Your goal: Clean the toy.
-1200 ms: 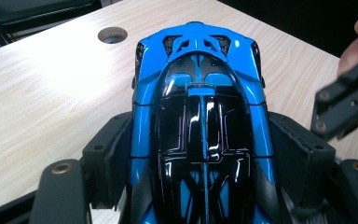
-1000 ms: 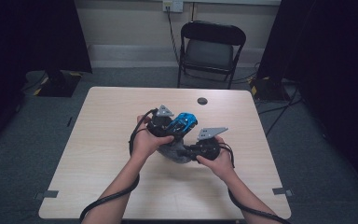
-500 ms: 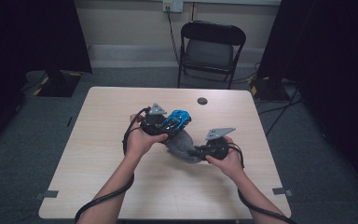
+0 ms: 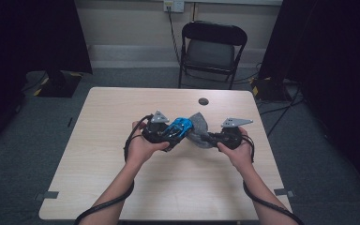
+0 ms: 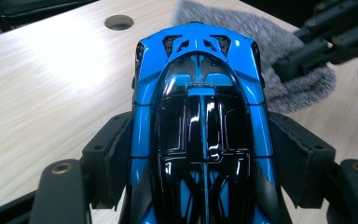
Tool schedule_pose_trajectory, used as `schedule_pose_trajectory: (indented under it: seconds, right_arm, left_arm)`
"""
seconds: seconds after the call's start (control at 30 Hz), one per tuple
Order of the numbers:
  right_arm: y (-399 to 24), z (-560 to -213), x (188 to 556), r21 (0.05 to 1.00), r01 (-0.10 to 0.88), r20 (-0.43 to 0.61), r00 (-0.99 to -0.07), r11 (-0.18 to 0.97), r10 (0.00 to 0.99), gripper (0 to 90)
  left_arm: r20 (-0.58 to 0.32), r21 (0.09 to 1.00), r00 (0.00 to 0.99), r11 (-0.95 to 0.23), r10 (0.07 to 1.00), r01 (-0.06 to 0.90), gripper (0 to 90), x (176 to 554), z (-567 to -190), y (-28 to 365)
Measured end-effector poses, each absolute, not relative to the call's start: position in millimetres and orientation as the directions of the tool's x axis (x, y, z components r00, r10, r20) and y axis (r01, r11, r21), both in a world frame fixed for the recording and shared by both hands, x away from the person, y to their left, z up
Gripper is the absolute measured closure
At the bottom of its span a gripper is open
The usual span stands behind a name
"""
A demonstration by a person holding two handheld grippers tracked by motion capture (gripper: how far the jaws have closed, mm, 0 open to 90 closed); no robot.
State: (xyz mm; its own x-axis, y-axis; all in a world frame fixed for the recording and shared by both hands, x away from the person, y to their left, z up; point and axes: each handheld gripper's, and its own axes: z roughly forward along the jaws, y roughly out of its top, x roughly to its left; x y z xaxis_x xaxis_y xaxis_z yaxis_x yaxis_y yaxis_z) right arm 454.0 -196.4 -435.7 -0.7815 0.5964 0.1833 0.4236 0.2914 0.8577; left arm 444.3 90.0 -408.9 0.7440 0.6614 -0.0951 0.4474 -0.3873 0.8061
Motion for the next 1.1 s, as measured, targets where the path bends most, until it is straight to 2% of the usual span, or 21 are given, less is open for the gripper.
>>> schedule_pose_trajectory:
  seconds: [0.57, 1.1]
  right_arm:
    - [-179, -440, 449, 0.858, 0.399, 0.182, -0.826, 0.325, 0.533, 77.4]
    - [-146, -449, 432, 0.851, 0.355, 0.188, -0.894, 0.386, 0.408, 77.4]
  left_arm:
    - [-0.106, 0.802, 0.745, -0.386, 0.659, 0.456, 28.3, 448, -411, 86]
    - [-0.121, 0.804, 0.733, -0.367, 0.669, 0.468, 28.3, 457, -408, 77]
